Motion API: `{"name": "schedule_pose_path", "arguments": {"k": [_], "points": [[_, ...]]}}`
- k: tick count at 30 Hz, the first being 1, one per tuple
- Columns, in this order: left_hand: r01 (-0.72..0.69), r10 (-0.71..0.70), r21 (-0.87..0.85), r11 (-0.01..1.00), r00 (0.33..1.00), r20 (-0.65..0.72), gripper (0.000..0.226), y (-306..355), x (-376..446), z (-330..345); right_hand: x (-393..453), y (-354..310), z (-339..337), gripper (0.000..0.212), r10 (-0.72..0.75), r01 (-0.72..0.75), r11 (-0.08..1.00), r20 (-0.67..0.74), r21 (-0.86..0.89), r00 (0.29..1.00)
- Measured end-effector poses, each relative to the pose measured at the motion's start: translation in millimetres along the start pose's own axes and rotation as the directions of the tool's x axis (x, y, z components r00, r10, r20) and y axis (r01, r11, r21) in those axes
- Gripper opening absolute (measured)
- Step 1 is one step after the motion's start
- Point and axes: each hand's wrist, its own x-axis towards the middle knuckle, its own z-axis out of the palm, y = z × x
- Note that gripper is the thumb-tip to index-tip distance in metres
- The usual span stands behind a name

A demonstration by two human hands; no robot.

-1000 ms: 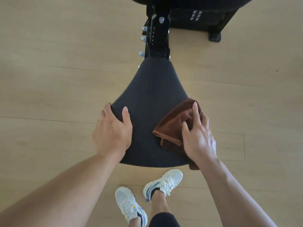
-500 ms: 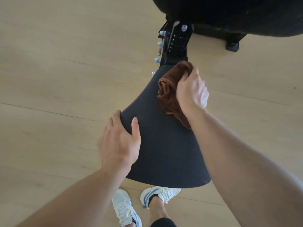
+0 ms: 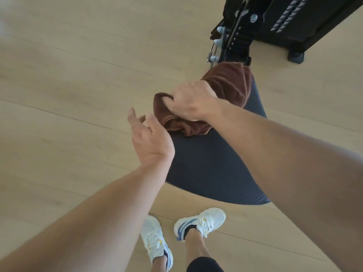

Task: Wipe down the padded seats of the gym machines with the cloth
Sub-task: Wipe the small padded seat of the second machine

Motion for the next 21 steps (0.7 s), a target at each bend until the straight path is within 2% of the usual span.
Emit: {"name": "schedule_pose_path", "arguments": {"k": [2, 3, 4, 8, 11, 13, 16, 19, 21], "points": [[0.244, -0.256, -0.252, 0.937, 0.967, -0.018, 0.064, -12.8, 21.3, -9.1, -15.8, -21.9, 7.0, 0.06, -0.08, 0.081, 0.996, -0.021, 0.022, 0.997], [0.323, -0.339, -0.317, 0.892, 0.941, 0.003, 0.071, -22.4, 27.4, -19.6, -25.2, -29.6, 10.3, 0.057, -0.124, 0.125, 0.991, -0.029, 0.037, 0.992], [0.358, -0.371, -0.307, 0.882, 0.928, 0.018, 0.077, -33.8, 28.4, -32.8, -35.3, -34.2, 12.7, 0.055, -0.174, 0.176, 0.983, -0.029, 0.058, 0.984], [0.244, -0.241, -0.029, 0.969, 0.967, 0.077, 0.084, -74.4, 16.9, -85.0, -78.7, -44.5, 23.5, 0.049, -0.405, 0.399, 0.907, 0.019, 0.131, 0.914], [0.161, -0.166, 0.061, 0.985, 0.983, 0.084, 0.069, -67.4, 15.4, -96.4, -122.2, -51.5, 46.0, 0.045, -0.437, 0.436, 0.898, 0.002, 0.062, 0.899], [0.049, -0.061, 0.096, 0.994, 0.99, 0.127, 0.061, -49.5, 11.6, -91.3, -150.7, -53.5, 60.0, 0.053, -0.337, 0.338, 0.941, -0.039, 0.026, 0.941], [-0.181, 0.141, 0.165, 0.969, 0.963, 0.228, 0.055, -16.3, -3.0, -71.0, -189.9, -54.1, 75.4, 0.062, -0.074, 0.087, 0.993, -0.151, 0.079, 0.986], [-0.417, 0.315, 0.233, 0.879, 0.872, 0.374, 0.063, 6.5, -19.3, -47.4, -226.4, -48.3, 87.4, 0.064, 0.184, -0.135, 0.967, -0.228, 0.215, 0.956], [-0.558, 0.406, 0.276, 0.783, 0.794, 0.453, 0.061, 12.4, -23.9, -34.2, -245.4, -38.6, 92.5, 0.061, 0.379, -0.294, 0.901, -0.25, 0.318, 0.891]]}}
